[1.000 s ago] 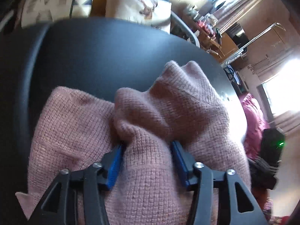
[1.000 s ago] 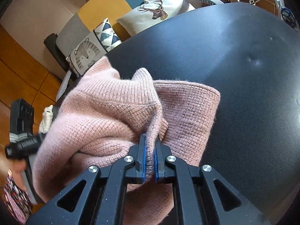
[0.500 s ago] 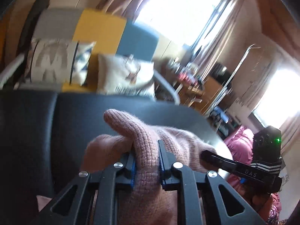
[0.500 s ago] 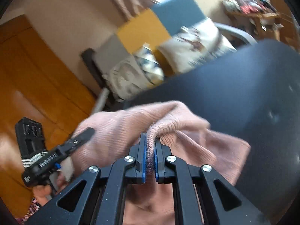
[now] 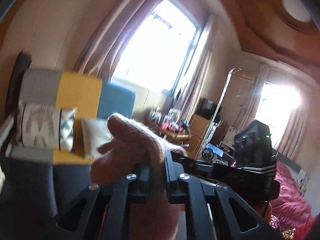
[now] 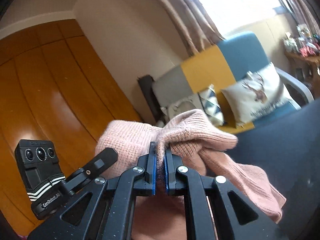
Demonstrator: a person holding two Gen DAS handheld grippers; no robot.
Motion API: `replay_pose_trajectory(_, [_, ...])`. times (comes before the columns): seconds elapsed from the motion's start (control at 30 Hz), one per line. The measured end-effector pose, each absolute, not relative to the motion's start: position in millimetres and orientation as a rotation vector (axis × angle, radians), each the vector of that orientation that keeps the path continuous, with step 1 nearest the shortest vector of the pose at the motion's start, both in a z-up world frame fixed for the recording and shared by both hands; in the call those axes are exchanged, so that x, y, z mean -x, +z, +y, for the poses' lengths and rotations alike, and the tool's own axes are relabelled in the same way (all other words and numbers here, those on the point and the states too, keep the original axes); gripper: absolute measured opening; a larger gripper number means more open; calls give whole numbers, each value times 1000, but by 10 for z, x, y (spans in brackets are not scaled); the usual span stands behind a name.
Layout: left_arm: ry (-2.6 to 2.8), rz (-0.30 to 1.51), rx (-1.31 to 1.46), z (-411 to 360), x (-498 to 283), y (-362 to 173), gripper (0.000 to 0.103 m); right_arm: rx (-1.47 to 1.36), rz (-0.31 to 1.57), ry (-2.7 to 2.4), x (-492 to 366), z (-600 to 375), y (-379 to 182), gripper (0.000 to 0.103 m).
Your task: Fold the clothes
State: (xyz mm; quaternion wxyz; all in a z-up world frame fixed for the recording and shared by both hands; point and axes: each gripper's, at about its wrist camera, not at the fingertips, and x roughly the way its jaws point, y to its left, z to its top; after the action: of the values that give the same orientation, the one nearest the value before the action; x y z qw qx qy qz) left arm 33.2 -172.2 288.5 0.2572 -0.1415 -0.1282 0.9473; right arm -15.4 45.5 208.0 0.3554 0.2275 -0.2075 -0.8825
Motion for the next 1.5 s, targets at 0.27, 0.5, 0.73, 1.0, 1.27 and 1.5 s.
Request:
replay_pose_trajectory(0.27, [2591, -199, 161, -1613, -763, 3499, 10, -387, -468, -2245, -185, 284, 2679, 6])
replay_pose_trajectory(0.5, [2613, -168, 48, -1682, -1001, 3882, 10, -249, -418, -2224, -430, 155, 3098, 6])
replay_pose_trajectory(0.73, [2646, -54, -122, -1655, -1538, 4423, 10, -50, -344, -2185, -811, 108, 3579, 6])
replay_pose_trajectory(1.0, [2710, 57, -246, -1517, -1933, 4564, 10, 71, -356, -2135, -1061, 137, 3690, 6])
replay_pose_trajectory(1.27, [2830, -60, -56, -1805, -1088, 3986, 9, -195, -396, -2214, -280, -196, 3153, 6])
replay_pose_trajectory(1.5, [2943, -248, 538, -2286, 422, 2592, 11, -653, -314, -2429, 1060, -728, 1913, 9])
